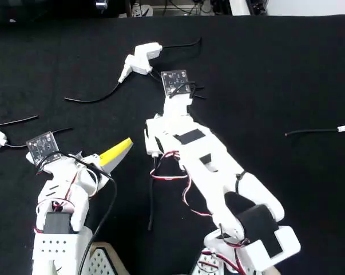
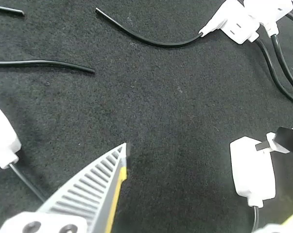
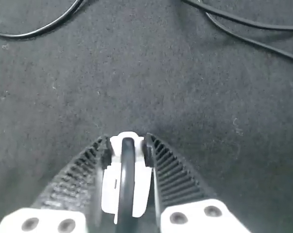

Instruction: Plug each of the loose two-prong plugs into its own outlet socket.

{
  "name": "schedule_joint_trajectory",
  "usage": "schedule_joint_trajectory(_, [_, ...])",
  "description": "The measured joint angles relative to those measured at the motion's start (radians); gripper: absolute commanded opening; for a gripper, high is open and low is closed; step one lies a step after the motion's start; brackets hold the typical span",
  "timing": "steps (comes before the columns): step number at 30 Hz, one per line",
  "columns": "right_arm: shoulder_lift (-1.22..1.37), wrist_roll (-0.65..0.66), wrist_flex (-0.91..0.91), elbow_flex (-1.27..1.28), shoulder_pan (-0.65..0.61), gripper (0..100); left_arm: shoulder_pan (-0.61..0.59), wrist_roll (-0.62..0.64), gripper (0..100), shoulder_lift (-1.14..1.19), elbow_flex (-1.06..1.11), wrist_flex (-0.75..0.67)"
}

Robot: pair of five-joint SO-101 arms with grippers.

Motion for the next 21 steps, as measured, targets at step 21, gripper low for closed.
schedule_joint_trajectory(21, [0.008,0.032,-0.005,-0.002,-0.023,1.2,0.000,0.000,54,0.000,0.000,0.000])
